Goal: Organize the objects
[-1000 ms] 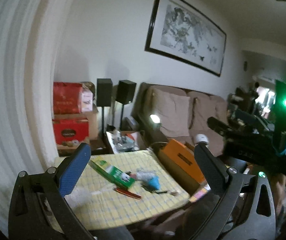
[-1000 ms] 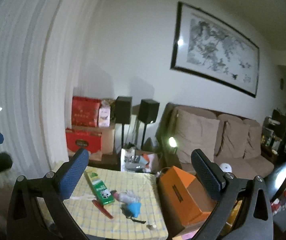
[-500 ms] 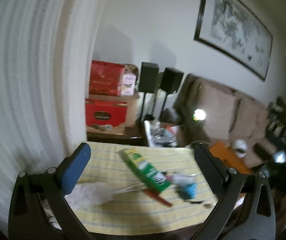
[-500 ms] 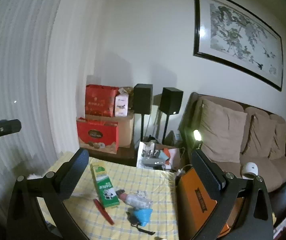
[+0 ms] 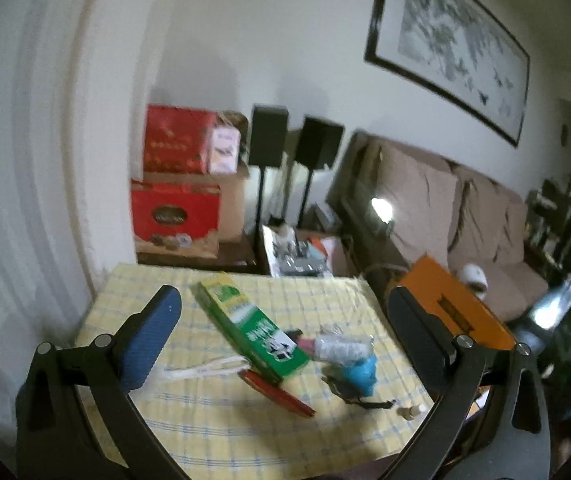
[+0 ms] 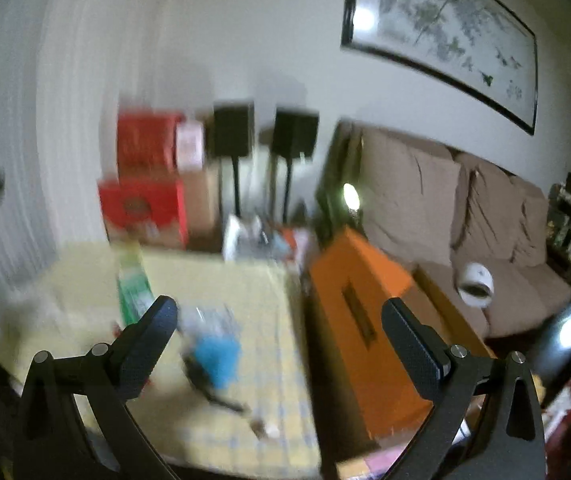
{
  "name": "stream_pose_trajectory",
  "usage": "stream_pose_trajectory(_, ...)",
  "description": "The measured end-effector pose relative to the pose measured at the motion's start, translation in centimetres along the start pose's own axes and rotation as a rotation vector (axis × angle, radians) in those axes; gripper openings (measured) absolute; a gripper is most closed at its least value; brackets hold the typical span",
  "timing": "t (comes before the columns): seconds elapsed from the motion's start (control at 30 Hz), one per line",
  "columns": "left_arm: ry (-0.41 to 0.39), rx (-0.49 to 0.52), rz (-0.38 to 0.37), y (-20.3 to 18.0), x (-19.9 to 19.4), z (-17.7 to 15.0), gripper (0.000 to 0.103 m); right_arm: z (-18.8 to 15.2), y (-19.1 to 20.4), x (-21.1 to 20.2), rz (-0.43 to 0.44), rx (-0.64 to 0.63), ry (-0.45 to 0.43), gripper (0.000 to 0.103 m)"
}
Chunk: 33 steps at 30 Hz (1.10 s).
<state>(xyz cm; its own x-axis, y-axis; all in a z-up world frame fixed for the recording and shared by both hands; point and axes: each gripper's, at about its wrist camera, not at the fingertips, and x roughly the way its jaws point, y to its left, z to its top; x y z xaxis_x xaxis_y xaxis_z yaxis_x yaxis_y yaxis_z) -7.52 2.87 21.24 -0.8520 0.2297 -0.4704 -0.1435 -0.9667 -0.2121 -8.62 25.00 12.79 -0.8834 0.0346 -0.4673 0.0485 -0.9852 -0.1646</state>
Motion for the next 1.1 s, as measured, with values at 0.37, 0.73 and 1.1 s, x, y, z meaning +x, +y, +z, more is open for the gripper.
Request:
stream_pose_trajectory(0.37,0.129,-0.013,-0.120,-5.3,7.1,-3.5,0.103,-5.6,-0.5,3.1,-0.092,0.028,0.001,0.103)
stream_pose_trajectory(0.73,0.238,-0.054,-0.167,-5.0,12.2,-5.8,0.103,-7.1,-2.8,3.6,0.056,0.161,0.017,0.103)
stream_pose_trajectory(1.1,0.335,-0.143,-0.190,-0.9,14.4,-7.8,0.103,-7.9,0.2,5.3,0.122,0.072,0.039,0.093)
